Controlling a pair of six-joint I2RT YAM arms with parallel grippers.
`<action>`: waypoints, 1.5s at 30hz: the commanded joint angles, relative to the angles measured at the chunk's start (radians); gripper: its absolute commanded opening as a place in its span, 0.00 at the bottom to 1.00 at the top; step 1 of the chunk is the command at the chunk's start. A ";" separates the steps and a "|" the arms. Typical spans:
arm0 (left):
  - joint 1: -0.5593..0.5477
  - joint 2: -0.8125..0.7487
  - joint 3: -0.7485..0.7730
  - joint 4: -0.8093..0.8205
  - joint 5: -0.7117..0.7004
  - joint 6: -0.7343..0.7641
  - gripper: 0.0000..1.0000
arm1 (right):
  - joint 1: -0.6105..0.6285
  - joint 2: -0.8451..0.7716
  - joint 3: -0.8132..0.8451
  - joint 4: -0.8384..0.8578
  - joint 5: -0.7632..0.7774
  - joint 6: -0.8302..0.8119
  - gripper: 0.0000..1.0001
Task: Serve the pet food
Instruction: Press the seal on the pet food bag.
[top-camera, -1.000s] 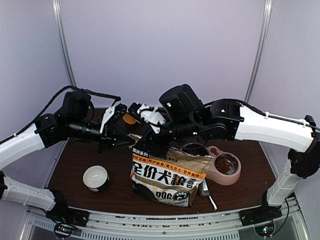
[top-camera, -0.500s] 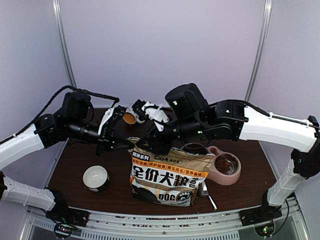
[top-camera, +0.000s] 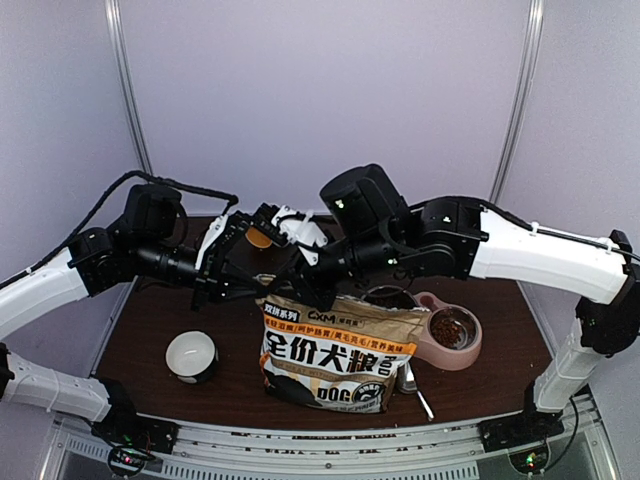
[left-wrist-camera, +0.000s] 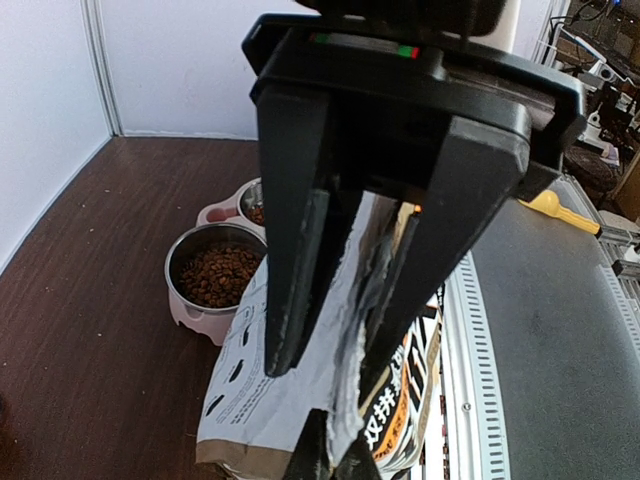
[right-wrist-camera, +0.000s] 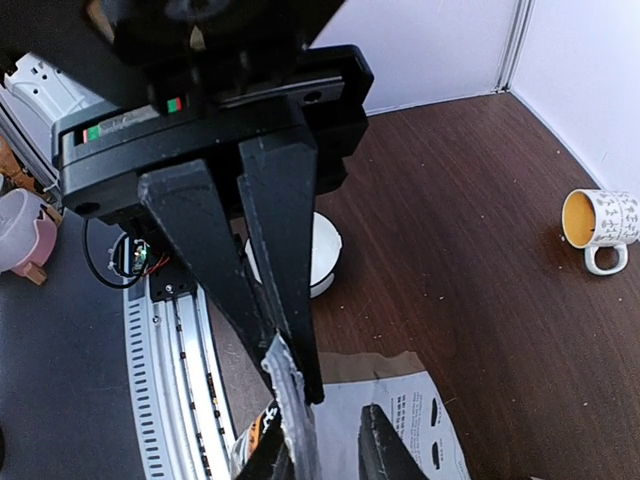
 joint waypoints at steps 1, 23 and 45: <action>-0.004 -0.025 0.021 0.084 0.124 -0.004 0.00 | -0.008 0.020 0.023 -0.018 0.003 -0.019 0.19; 0.019 -0.052 -0.004 0.125 0.125 -0.028 0.00 | -0.008 -0.048 -0.045 -0.146 0.113 -0.079 0.11; 0.027 -0.053 -0.005 0.119 0.113 -0.024 0.00 | -0.008 -0.093 -0.090 -0.204 0.184 -0.097 0.09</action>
